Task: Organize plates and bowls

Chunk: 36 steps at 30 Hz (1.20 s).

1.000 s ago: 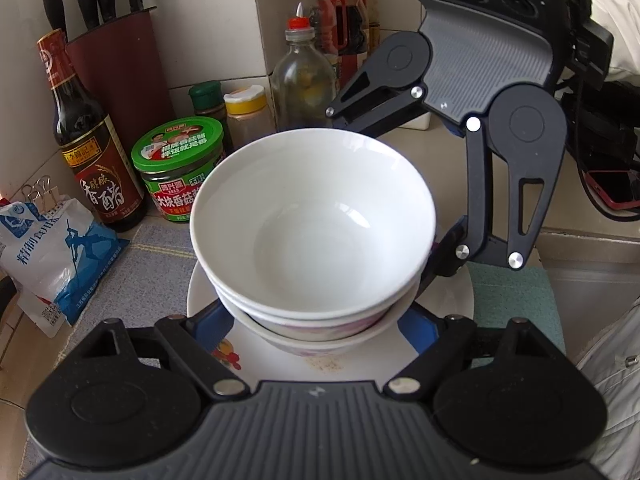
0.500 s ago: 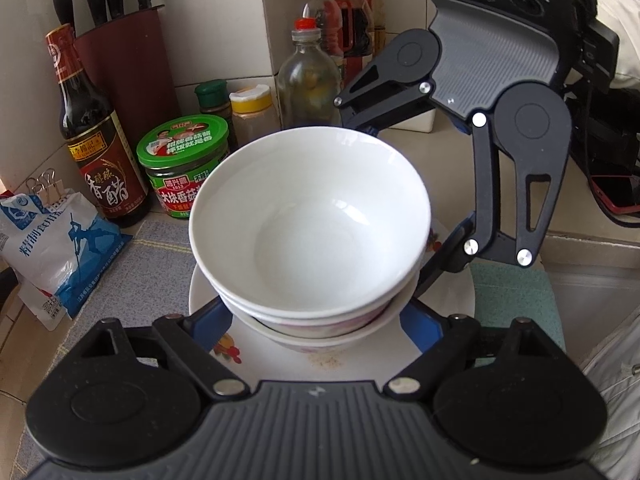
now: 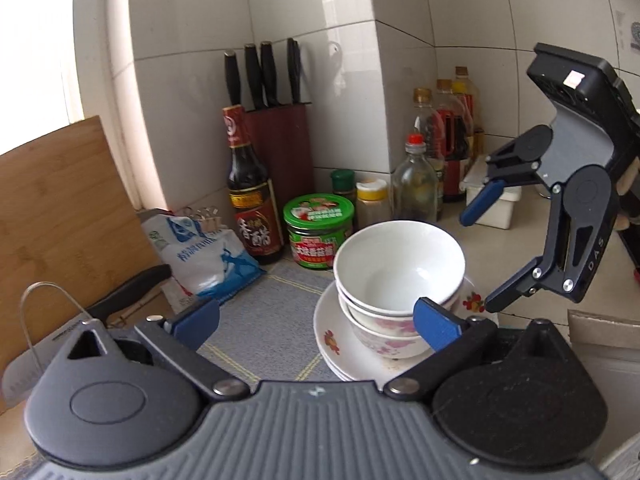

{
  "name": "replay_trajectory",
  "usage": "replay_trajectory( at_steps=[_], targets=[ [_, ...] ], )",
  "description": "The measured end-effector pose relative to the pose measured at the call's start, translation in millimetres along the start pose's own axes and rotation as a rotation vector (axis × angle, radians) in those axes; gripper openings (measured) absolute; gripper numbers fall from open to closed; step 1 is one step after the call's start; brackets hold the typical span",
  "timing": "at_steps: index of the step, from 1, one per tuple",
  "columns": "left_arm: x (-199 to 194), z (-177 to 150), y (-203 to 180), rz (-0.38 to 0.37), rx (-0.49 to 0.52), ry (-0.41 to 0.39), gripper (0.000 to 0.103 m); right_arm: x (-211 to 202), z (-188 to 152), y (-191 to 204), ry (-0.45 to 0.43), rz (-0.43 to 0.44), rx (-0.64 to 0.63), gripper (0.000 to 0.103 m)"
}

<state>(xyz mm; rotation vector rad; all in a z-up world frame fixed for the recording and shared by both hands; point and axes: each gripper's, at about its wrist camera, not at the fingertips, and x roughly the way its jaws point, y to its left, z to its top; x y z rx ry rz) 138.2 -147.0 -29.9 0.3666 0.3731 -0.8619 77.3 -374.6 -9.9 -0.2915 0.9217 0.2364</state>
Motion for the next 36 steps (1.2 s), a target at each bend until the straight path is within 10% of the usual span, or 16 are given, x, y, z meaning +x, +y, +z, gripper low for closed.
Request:
replay_trajectory(
  at_steps=[12,18,36],
  targets=[
    [-71,1,-19,0.131,-0.210,-0.021,0.102,-53,-15,70,-0.066,-0.338,0.557,0.103],
    [-91,3,-23,0.230,-0.275,0.114,0.102,-79,-22,104,-0.111,-0.425,0.636,0.103],
    [-112,3,-23,0.241,-0.283,0.181,0.102,-96,-18,139,-0.155,-0.465,0.640,0.103]
  ],
)
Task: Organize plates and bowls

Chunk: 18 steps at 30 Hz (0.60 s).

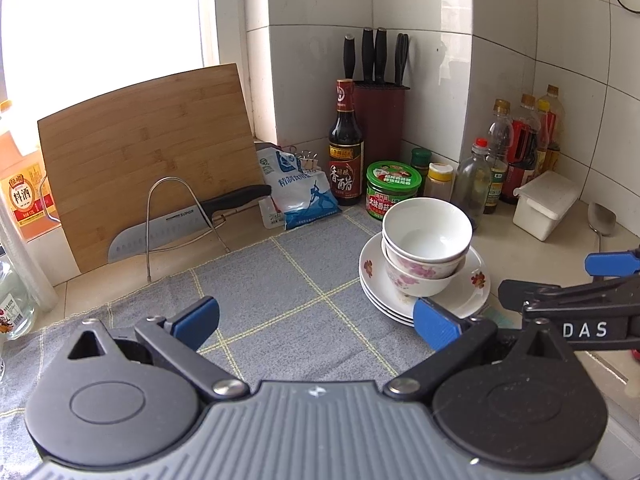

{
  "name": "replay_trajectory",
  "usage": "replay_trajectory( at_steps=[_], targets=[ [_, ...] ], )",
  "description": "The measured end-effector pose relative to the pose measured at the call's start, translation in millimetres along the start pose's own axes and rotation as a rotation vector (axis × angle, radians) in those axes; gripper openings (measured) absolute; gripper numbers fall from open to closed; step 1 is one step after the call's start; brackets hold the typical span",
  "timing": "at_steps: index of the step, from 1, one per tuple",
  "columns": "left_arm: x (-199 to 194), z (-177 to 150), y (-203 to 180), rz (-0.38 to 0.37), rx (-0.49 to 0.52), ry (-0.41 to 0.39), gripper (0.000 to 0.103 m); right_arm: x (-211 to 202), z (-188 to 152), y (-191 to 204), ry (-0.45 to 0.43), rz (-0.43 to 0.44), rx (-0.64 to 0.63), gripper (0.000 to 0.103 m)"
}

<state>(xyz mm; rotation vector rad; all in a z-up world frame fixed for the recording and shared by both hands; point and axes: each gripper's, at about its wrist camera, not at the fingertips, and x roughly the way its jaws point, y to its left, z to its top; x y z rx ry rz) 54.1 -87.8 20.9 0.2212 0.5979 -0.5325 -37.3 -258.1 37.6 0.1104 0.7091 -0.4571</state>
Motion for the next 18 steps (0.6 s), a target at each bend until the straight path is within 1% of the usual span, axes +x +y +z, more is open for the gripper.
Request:
replay_trajectory(
  at_steps=[3,18],
  targets=[
    [1.1,0.8,-0.7,0.006,-0.004,0.008,0.102,0.6,1.3,0.0,-0.004,0.000,-0.001,0.103],
    [1.0,5.2,-0.8,-0.001,-0.004,-0.001,0.102,0.9,6.8,-2.2,-0.013,-0.009,-0.005,0.103]
  ],
)
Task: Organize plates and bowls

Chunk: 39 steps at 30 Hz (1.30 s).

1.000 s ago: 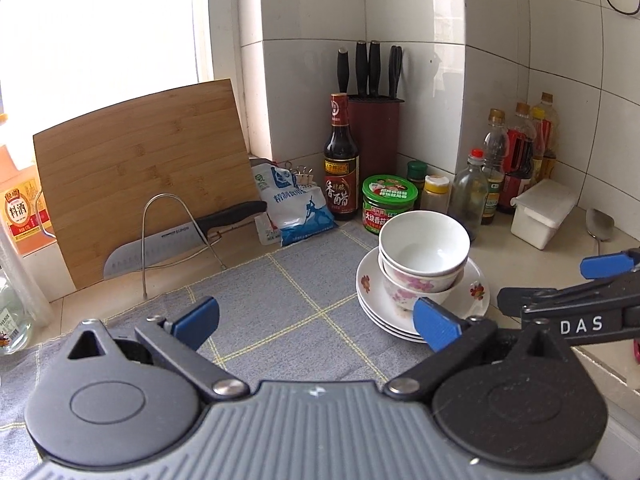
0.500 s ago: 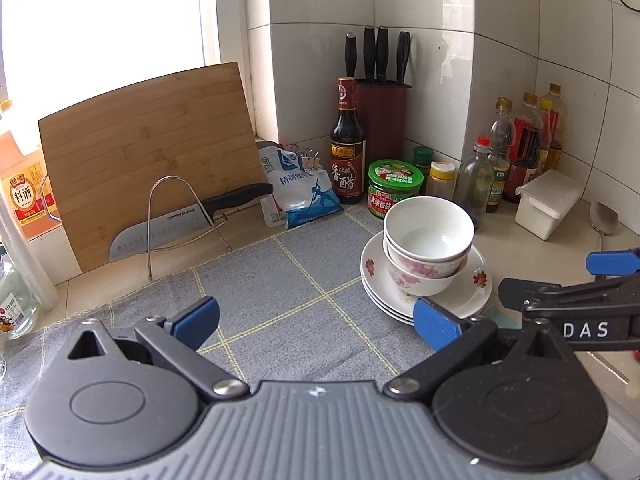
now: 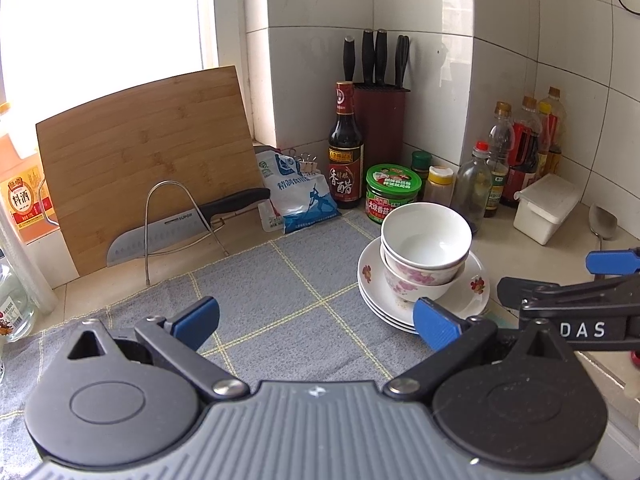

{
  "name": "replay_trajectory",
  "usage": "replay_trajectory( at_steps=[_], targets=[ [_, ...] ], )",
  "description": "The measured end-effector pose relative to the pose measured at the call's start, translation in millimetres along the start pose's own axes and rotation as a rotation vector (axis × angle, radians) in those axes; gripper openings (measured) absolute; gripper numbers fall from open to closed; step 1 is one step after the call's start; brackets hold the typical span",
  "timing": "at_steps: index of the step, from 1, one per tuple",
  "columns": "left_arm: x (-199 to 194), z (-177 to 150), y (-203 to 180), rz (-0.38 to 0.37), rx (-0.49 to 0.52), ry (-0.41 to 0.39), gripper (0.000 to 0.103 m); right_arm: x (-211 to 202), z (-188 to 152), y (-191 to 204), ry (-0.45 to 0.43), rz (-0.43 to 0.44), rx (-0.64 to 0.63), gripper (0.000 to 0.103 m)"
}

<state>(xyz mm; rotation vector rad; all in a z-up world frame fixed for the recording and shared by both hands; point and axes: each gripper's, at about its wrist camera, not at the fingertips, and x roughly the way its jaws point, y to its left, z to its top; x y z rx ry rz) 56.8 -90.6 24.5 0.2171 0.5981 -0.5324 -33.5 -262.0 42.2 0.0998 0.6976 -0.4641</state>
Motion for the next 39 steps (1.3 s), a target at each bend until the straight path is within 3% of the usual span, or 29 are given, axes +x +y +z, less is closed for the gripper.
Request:
replay_trajectory(
  at_steps=[39],
  targets=[
    [6.0,2.7,-2.0,-0.011,0.000,0.007,0.102,1.0,5.8,-2.8,0.003,-0.024,-0.014,0.103]
  ],
)
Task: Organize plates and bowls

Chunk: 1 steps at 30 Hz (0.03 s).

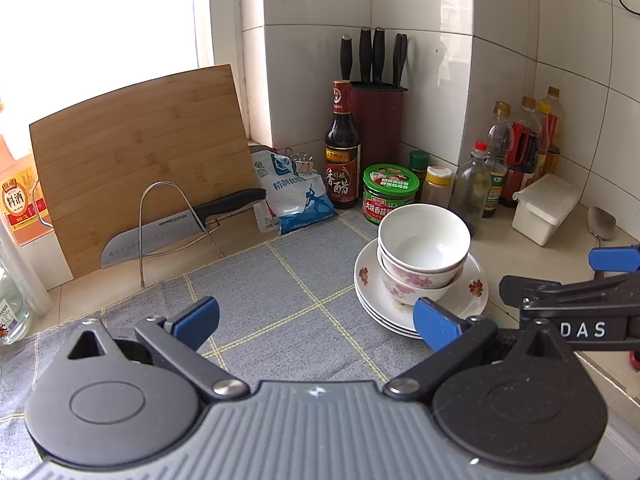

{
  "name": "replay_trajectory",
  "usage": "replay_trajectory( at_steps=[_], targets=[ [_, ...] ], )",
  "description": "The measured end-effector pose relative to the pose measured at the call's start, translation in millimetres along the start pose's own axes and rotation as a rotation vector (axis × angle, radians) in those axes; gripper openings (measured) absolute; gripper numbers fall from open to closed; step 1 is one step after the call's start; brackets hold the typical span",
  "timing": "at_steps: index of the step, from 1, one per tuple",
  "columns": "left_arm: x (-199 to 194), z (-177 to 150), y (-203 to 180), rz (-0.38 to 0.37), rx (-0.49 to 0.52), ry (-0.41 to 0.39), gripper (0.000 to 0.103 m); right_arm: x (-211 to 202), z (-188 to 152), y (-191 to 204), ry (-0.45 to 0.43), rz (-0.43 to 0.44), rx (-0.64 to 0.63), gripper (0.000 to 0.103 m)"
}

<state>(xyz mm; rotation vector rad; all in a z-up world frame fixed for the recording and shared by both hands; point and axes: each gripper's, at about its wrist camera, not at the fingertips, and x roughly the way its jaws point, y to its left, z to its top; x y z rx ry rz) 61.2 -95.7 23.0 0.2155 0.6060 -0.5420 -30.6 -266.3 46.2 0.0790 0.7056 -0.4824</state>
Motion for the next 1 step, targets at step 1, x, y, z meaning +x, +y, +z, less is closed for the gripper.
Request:
replay_trajectory(
  at_steps=[1],
  targets=[
    [0.5,0.2,-0.3,-0.001,-0.001,0.001,0.102,0.4,0.5,0.0,0.000,-0.001,-0.002,0.103]
  ],
)
